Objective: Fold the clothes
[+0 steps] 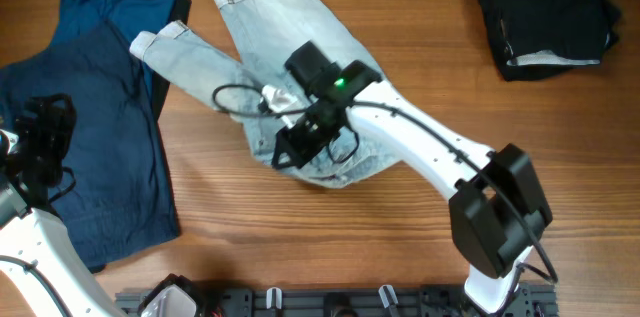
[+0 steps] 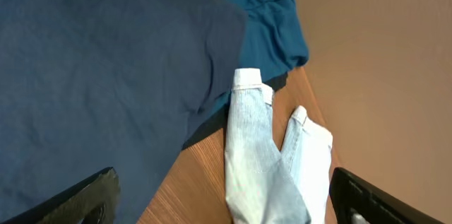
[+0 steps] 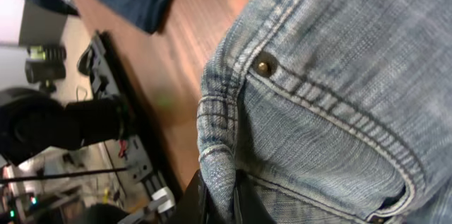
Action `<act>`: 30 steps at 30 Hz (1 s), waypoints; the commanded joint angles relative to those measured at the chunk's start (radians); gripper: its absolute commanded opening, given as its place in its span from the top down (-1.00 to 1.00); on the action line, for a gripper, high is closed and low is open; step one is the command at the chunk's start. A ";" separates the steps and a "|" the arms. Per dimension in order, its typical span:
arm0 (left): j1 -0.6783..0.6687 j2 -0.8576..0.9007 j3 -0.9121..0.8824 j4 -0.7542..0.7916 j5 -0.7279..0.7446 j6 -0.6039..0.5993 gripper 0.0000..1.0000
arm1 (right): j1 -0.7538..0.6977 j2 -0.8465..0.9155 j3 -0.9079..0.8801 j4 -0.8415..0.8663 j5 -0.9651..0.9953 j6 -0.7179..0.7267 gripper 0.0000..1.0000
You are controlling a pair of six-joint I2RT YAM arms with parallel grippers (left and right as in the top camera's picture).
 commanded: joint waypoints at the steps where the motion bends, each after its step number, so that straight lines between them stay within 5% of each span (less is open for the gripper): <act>1: 0.007 -0.009 -0.002 0.007 0.019 0.013 -0.89 | 0.067 -0.028 0.010 0.022 -0.041 0.019 0.68; 2: 0.007 -0.009 -0.002 0.007 0.019 0.013 -0.89 | 0.069 -0.030 0.013 0.029 -0.041 0.020 -0.48; 3: 0.007 -0.009 -0.002 0.007 0.019 0.013 -0.89 | 0.061 -0.031 0.021 0.031 -0.032 0.029 -0.92; 4: 0.007 -0.009 -0.002 0.007 0.019 0.013 -0.89 | 0.040 -0.039 0.034 0.035 -0.013 0.038 -0.99; 9: -0.010 -0.009 -0.003 -0.019 0.075 0.013 -0.85 | -0.167 -0.074 0.158 0.031 0.081 0.035 -0.99; 14: -0.353 0.029 -0.003 -0.042 -0.019 0.126 -0.86 | -0.436 -0.077 0.176 0.050 0.189 0.033 -1.00; 19: -0.689 0.260 -0.003 0.182 -0.034 0.141 -0.99 | -0.542 -0.077 0.176 0.047 0.202 0.026 -0.99; 25: -0.831 0.569 0.053 0.383 -0.046 0.140 -0.97 | -0.552 -0.077 0.176 0.019 0.216 0.027 -1.00; 28: -0.834 0.674 0.071 0.379 -0.064 0.140 -0.79 | -0.552 -0.077 0.175 0.004 0.249 0.027 -1.00; 30: -0.829 0.674 0.071 0.354 -0.095 0.140 -0.18 | -0.552 -0.077 0.175 0.007 0.253 0.027 -0.99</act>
